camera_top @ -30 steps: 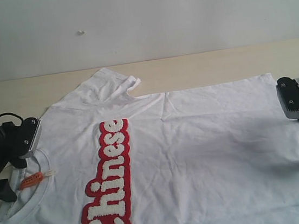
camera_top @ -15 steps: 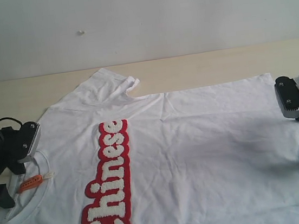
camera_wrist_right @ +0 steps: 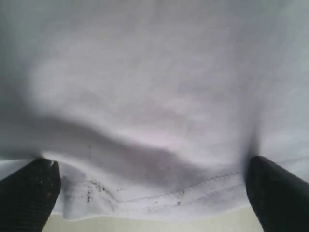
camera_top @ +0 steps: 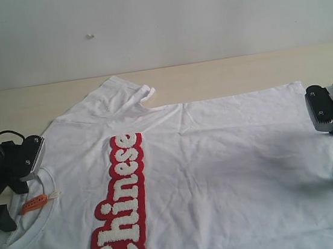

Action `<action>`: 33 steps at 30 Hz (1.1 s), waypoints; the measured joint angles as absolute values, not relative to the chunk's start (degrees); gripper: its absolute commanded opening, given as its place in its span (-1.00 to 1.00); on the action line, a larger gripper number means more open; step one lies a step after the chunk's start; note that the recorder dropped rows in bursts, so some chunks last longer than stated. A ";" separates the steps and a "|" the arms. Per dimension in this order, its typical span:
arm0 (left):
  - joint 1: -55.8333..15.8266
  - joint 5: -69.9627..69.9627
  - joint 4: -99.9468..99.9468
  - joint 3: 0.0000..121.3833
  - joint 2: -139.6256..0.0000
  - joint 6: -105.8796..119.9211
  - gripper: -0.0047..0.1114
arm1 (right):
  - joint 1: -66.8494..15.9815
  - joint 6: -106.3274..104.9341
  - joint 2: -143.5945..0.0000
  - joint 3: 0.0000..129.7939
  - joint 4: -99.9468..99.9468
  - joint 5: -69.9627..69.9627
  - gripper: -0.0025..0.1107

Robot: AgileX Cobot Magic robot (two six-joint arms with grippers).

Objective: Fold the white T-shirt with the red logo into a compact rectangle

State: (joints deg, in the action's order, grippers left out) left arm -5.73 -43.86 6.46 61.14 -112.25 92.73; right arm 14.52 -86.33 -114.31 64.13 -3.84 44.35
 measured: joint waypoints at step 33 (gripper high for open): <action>-5.73 -44.61 6.59 61.11 -112.25 92.85 -0.88 | 14.52 -86.33 -114.31 64.13 -3.84 44.15 0.84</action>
State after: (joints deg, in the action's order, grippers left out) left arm -5.73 -44.61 6.59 61.11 -112.25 92.85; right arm 14.52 -86.33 -114.31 64.13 -3.84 44.15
